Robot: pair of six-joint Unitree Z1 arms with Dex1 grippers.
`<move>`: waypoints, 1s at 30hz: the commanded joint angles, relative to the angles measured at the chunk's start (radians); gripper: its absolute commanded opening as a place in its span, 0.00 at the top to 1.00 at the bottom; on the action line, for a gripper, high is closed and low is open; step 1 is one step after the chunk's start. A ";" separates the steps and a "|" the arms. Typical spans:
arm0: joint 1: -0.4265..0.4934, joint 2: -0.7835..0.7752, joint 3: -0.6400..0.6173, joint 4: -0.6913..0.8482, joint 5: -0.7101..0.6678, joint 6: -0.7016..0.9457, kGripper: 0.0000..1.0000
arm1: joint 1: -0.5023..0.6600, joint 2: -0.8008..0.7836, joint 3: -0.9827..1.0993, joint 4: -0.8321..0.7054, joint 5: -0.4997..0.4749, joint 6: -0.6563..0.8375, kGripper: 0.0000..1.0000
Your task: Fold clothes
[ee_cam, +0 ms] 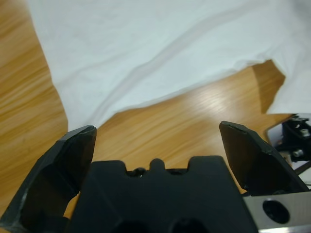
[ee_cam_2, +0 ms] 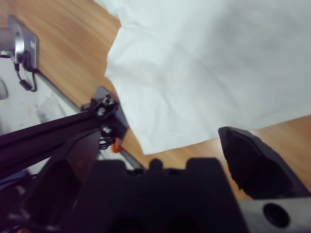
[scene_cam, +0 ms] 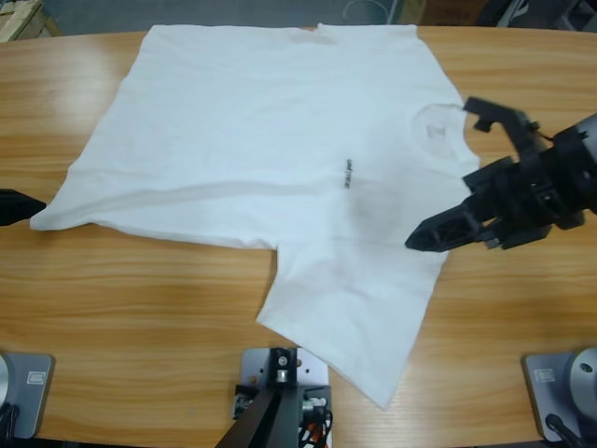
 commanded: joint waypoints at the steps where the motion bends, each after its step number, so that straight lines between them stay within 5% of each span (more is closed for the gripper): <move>1: 0.016 0.036 -0.001 -0.002 -0.066 0.004 0.00 | -0.037 0.057 0.062 -0.061 0.104 0.135 0.00; 10: 0.016 0.019 0.057 -0.003 -0.075 0.025 0.00 | -0.048 -0.117 0.119 0.028 -0.132 0.094 0.01; 21: 0.016 -0.043 0.134 -0.080 -0.075 0.018 0.00 | -0.048 -0.148 0.165 -0.018 -0.144 0.092 0.02; 25: 0.070 -0.054 0.151 -0.096 -0.077 0.001 0.00 | -0.048 -0.150 0.165 -0.018 -0.144 0.097 0.02; 30: 0.277 -0.097 0.192 -0.156 -0.245 0.006 0.00 | -0.048 -0.154 0.168 -0.021 -0.144 0.101 0.02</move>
